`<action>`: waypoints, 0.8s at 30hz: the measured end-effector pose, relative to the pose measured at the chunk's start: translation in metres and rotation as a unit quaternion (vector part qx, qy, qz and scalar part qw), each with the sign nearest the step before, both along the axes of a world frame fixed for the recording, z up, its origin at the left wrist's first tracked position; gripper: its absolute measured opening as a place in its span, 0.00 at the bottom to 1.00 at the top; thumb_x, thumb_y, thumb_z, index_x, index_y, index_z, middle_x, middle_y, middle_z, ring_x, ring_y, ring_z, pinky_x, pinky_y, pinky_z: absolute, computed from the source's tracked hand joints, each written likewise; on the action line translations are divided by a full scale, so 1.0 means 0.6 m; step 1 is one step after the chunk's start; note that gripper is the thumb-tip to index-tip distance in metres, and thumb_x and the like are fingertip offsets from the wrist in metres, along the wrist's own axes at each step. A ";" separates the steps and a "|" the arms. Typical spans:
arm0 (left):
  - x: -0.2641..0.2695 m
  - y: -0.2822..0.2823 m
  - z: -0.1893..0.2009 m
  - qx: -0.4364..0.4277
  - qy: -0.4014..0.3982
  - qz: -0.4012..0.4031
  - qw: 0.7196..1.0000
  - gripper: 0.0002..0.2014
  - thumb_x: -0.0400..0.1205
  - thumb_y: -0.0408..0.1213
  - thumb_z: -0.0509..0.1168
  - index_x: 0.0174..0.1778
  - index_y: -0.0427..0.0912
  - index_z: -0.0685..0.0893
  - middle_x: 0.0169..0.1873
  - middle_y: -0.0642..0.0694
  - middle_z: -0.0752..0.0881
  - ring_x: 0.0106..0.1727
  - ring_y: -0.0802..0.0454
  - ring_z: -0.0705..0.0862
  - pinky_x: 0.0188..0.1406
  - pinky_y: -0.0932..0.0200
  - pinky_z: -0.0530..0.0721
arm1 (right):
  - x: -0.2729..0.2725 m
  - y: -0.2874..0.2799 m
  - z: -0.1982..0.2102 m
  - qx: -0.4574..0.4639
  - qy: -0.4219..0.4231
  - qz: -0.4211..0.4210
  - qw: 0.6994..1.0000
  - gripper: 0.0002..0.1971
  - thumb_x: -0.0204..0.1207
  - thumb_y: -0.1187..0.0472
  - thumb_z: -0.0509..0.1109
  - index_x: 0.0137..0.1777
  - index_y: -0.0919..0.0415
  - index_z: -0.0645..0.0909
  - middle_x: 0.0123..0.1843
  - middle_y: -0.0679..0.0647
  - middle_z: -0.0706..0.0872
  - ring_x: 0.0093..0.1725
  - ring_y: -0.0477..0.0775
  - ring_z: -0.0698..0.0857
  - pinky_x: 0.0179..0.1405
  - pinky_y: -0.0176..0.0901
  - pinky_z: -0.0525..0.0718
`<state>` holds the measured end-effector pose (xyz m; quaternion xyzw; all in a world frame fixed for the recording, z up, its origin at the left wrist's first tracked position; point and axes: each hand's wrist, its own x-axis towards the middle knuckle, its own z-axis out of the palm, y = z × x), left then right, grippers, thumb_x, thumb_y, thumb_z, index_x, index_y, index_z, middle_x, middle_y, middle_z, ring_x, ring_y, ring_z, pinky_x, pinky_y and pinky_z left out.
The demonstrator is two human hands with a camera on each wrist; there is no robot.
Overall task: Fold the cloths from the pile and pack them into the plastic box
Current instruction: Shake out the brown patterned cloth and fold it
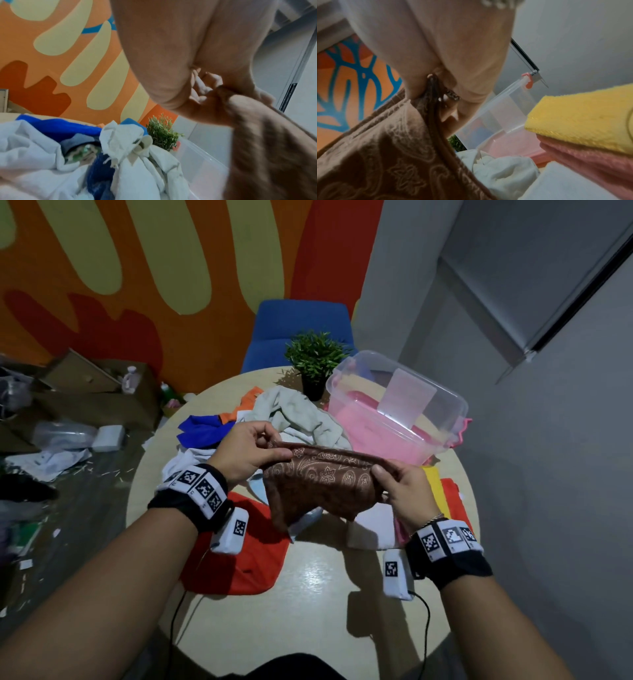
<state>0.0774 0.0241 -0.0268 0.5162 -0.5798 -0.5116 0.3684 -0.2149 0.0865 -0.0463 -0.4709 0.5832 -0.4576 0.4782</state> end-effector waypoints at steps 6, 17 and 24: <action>0.024 0.015 0.027 0.072 -0.065 -0.129 0.987 0.05 0.75 0.27 0.77 0.42 0.40 0.93 0.38 0.39 0.92 0.37 0.50 0.90 0.35 0.56 0.89 | 0.000 0.022 0.021 0.043 0.020 0.076 0.996 0.09 0.85 0.66 0.66 0.56 0.66 0.87 0.41 0.58 0.90 0.34 0.51 0.87 0.26 0.43 0.85; 0.020 -0.009 0.036 0.001 -0.012 -0.057 0.998 0.07 0.75 0.28 0.77 0.39 0.47 0.94 0.45 0.35 0.92 0.47 0.43 0.91 0.51 0.49 0.90 | -0.006 -0.021 0.053 -0.026 0.027 0.047 0.998 0.15 0.75 0.75 0.66 0.42 0.59 0.91 0.41 0.61 0.91 0.42 0.60 0.86 0.46 0.52 0.84; 0.013 0.036 -0.041 0.120 -0.163 -0.272 0.941 0.08 0.76 0.29 0.77 0.49 0.43 0.94 0.33 0.57 0.92 0.34 0.67 0.87 0.40 0.70 0.81 | 0.015 0.016 -0.028 0.113 0.183 0.123 0.969 0.13 0.75 0.72 0.64 0.29 0.66 0.79 0.23 0.55 0.80 0.24 0.54 0.79 0.25 0.49 0.81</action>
